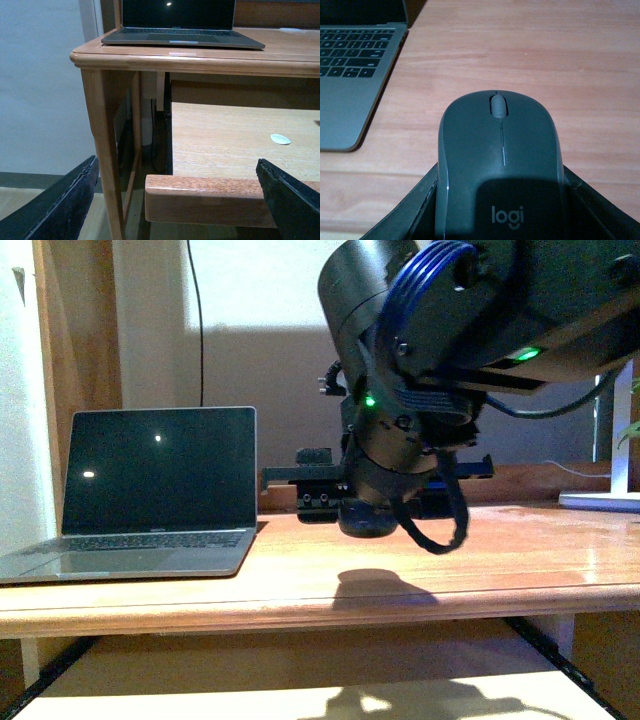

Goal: Place mouse

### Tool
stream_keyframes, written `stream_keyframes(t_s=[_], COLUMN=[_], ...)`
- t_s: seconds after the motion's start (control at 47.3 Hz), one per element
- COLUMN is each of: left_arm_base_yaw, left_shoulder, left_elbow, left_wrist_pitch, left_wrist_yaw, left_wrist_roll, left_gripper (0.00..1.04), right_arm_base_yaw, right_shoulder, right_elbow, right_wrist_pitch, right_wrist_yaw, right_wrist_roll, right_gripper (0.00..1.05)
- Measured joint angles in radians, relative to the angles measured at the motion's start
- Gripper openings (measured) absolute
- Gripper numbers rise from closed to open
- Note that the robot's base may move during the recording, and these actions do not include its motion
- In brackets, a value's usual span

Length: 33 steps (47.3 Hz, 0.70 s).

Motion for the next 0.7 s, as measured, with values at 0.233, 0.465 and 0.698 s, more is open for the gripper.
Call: stream_keyframes(t_s=[0.233, 0.465, 0.698], left_arm_base_yaw=[0.0, 0.0, 0.0], left_shoulder=[0.0, 0.0, 0.0], left_elbow=[0.0, 0.0, 0.0], left_wrist_pitch=[0.0, 0.0, 0.0], left_wrist_yaw=[0.0, 0.0, 0.0], left_wrist_roll=[0.0, 0.0, 0.0], left_gripper=[0.97, 0.97, 0.97], right_arm_base_yaw=[-0.01, -0.013, -0.013], right_shoulder=[0.216, 0.365, 0.458], right_elbow=[0.274, 0.469, 0.576], right_wrist_pitch=[-0.098, -0.16, -0.193], right_wrist_yaw=[0.059, 0.082, 0.074], right_wrist_roll=[-0.005, -0.006, -0.008], right_gripper=[0.55, 0.55, 0.66])
